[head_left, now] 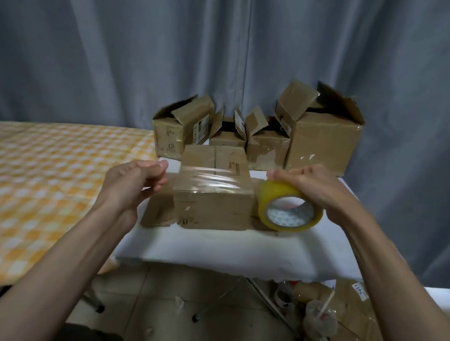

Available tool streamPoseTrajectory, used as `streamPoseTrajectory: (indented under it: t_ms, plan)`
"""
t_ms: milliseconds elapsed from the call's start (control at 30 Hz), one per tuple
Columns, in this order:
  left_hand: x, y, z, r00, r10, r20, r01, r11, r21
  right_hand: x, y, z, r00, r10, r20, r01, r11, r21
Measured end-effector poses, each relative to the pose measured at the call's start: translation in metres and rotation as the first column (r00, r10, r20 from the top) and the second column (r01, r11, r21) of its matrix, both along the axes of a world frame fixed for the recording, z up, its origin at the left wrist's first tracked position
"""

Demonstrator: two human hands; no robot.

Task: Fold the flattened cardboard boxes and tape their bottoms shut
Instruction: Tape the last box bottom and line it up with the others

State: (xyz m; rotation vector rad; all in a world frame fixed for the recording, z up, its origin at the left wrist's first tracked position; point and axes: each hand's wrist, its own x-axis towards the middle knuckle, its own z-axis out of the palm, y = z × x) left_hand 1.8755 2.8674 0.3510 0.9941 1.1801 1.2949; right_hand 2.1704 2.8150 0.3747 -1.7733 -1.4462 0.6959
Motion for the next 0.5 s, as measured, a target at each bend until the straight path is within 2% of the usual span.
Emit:
streamPoseTrajectory:
  t_ms: [67,200,500]
  plan:
    - [-0.005,0.002,-0.006,1.000,0.002,0.007,-0.002,1.000,-0.026,-0.001,0.009,0.001,0.992,-0.040,0.120,0.042,0.999,-0.014]
    - [-0.007,0.004,-0.020,1.000,0.015,-0.003,-0.015,0.998,-0.063,-0.002,0.022,0.007,0.979,0.013,0.203,0.005,0.996,-0.086]
    - [-0.012,0.015,-0.032,1.000,0.010,0.013,-0.008,0.994,-0.110,0.002,0.042,0.001,0.975,0.097,0.200,-0.051,0.974,-0.222]
